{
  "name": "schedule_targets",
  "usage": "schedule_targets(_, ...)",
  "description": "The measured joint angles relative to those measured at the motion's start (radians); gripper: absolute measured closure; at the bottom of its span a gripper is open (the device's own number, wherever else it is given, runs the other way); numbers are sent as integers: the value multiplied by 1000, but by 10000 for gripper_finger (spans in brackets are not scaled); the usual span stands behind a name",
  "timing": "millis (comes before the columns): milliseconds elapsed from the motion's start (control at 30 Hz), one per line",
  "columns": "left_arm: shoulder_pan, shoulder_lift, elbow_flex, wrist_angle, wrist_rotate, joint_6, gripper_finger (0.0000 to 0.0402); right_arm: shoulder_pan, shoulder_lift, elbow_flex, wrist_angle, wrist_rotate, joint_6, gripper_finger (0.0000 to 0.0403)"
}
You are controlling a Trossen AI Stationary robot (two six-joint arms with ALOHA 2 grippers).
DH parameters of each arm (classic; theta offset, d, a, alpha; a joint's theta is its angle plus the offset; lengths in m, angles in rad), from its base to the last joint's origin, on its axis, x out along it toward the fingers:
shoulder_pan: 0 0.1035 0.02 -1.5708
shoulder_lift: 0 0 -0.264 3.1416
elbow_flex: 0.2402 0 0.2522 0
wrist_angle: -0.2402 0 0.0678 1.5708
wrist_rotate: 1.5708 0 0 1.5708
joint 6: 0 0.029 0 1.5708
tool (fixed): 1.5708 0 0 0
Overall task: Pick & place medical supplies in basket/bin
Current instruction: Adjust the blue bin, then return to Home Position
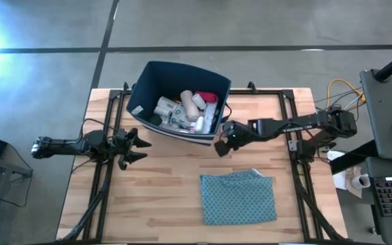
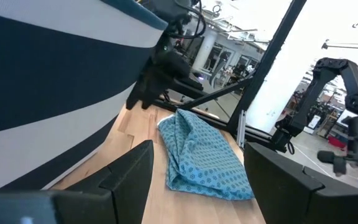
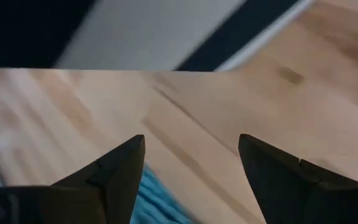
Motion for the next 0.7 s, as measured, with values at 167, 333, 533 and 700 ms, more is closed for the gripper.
schedule_targets(167,0,0,0,0,0,0,171,34,0,-41,212,19,43,153)
schedule_targets(333,0,0,0,0,0,0,171,45,0,-48,295,234,110,153)
schedule_targets(533,0,0,0,0,0,0,171,51,-20,-46,165,563,213,147)
schedule_targets(700,0,0,0,0,0,0,171,51,-56,-27,-27,560,143,150)
